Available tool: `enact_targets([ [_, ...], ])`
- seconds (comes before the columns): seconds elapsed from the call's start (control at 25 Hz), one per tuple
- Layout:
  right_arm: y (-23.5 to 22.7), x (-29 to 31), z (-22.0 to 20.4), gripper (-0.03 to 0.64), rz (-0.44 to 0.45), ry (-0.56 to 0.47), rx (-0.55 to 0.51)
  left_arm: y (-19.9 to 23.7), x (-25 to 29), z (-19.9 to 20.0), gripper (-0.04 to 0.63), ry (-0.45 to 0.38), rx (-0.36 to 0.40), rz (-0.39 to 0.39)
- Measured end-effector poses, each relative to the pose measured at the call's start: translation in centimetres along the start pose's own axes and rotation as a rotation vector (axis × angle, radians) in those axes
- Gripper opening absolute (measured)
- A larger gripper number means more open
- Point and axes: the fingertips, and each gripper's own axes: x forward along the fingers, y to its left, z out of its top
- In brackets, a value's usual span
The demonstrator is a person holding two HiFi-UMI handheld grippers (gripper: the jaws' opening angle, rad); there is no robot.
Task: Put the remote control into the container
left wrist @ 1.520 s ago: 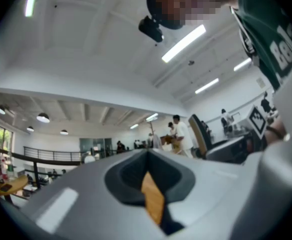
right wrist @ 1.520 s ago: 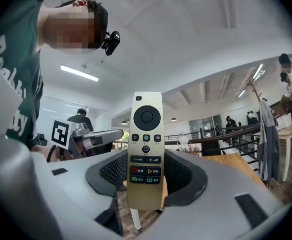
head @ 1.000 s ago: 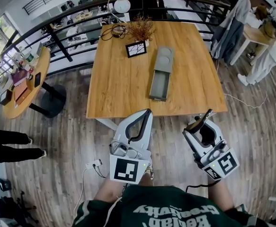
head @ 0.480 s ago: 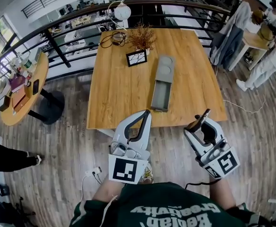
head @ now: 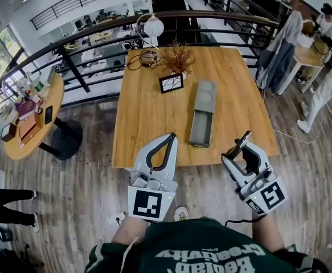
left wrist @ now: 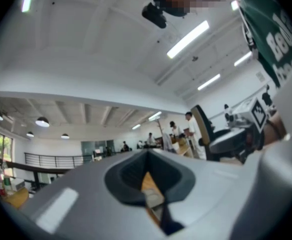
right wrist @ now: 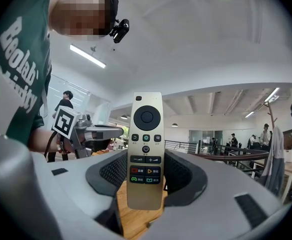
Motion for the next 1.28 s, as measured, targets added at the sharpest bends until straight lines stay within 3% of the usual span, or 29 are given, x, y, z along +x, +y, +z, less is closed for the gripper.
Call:
enact_targets([
  [0.36, -0.1, 0.6, -0.7, 0.213, -0.018, 0.022, 0.034, 0.9, 0.3, -0.4, -0.002, -0.005, -0.053, 0.0],
  [0.68, -0.4, -0.2, -1.5, 0.213, -0.037, 0.049, 0.057, -0.1, 0.8, -1.9, -0.002, 0.026, -0.166, -0.013],
  [0.96, -0.5, -0.1, -2.5, 0.213, -0.036, 0.043, 0.108, -1.3, 1.6, -1.7, -0.002, 0.021, -0.217, 0.002],
  [1.28, -3.2, -0.5, -3.4, 0.213, -0.006, 0.036, 0.134, -2.9, 4.9, -2.2, -0.003, 0.044, -0.205, 0.012],
])
